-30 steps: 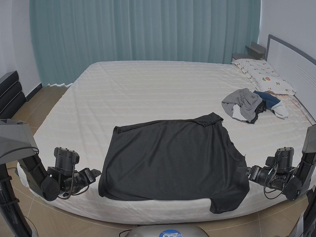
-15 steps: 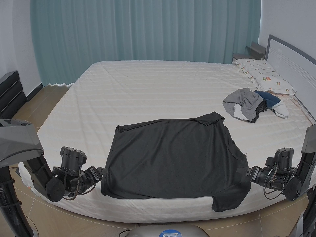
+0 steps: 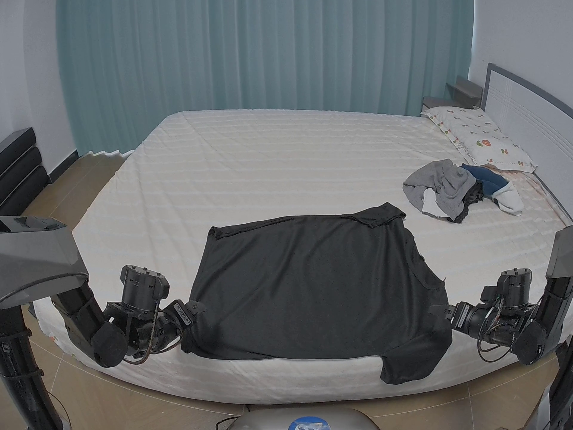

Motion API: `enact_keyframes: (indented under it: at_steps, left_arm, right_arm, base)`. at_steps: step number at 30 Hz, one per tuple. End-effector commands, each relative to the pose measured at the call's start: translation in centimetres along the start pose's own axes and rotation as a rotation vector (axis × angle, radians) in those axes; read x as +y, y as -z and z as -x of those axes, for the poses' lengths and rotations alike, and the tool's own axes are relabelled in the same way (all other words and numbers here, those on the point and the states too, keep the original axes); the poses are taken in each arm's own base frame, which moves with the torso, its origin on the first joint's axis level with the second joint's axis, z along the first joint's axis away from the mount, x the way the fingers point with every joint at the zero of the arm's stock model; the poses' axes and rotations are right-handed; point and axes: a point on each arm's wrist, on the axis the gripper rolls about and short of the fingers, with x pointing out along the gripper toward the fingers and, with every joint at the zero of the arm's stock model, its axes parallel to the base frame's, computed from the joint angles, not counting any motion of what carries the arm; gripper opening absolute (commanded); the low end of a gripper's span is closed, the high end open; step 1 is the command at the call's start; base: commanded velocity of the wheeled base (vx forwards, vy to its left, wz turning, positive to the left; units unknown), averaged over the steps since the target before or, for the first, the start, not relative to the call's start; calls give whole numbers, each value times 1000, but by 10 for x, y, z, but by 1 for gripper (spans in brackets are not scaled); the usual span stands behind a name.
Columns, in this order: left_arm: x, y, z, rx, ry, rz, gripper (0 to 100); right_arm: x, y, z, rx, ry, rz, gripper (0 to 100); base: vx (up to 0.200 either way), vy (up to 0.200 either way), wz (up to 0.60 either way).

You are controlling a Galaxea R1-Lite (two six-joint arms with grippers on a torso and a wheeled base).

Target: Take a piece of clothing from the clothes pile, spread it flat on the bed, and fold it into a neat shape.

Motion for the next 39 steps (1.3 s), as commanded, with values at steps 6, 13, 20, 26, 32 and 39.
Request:
enact_keyframes:
  at_steps: [6,13,20,26,32,39]
  left_arm:
    - [-7,-10,-2,-35,28,79,100]
    - [-9,-16,-3,-47,37,113,100]
    - [-12,-17,-6,-56,49,114,100]
    - [-17,-22,-8,-71,63,115,100]
    - [-39,-51,-29,-135,101,96,100]
    - [-59,-77,-76,-124,51,89,100]
  right_arm:
    - [3,3,0,12,-8,9,100]
    - [4,4,0,14,-10,10,100]
    - [4,3,0,13,-11,11,100]
    - [4,4,-1,14,-10,10,100]
    - [3,4,-2,17,-10,11,100]
    - [6,5,0,12,-18,6,100]
  base:
    - [0,0,0]
    - [200,0,0]
    - [143,0,0]
    - [0,0,0]
    - [0,0,0]
    - [0,0,0]
